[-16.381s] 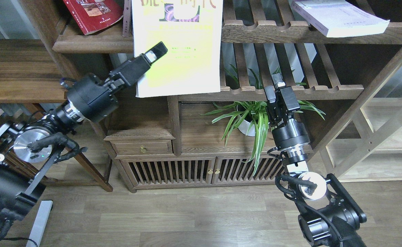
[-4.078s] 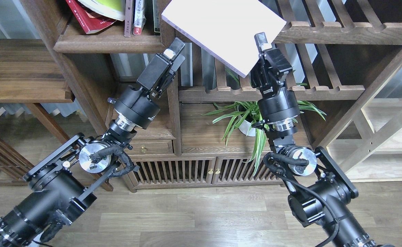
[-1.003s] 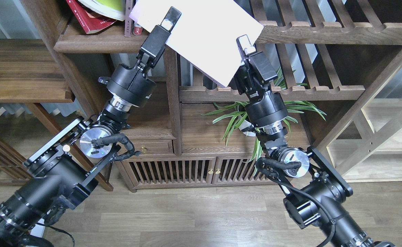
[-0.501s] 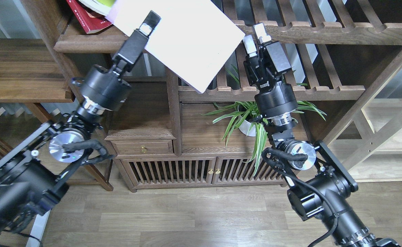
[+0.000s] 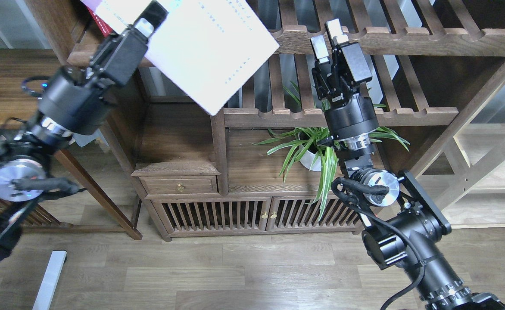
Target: Organize books on shelf
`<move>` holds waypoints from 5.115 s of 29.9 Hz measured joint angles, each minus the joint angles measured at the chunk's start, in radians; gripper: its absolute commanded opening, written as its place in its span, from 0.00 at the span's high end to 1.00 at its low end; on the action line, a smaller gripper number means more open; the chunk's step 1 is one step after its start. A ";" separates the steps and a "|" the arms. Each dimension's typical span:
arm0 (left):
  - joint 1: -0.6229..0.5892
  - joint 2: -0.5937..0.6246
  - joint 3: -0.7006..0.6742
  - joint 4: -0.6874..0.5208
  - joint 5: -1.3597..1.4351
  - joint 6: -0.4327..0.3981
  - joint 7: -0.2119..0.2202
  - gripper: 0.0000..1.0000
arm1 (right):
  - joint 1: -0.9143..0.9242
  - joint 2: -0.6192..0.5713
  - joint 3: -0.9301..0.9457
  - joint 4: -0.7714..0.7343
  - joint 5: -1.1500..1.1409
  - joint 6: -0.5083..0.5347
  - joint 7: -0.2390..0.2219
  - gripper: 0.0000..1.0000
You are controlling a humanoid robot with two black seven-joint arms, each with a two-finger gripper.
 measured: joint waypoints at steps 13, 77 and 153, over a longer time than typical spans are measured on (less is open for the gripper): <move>0.005 0.241 -0.171 -0.110 0.094 0.000 0.088 1.00 | -0.013 0.000 -0.007 0.000 -0.001 0.000 -0.002 0.30; -0.366 -0.202 -0.125 0.297 0.360 0.780 0.175 0.90 | -0.163 -0.183 0.166 -0.001 0.027 0.000 0.000 0.27; -0.556 -0.283 -0.022 0.706 0.291 0.571 0.168 0.48 | -0.186 -0.203 0.209 -0.001 0.028 0.000 0.000 0.27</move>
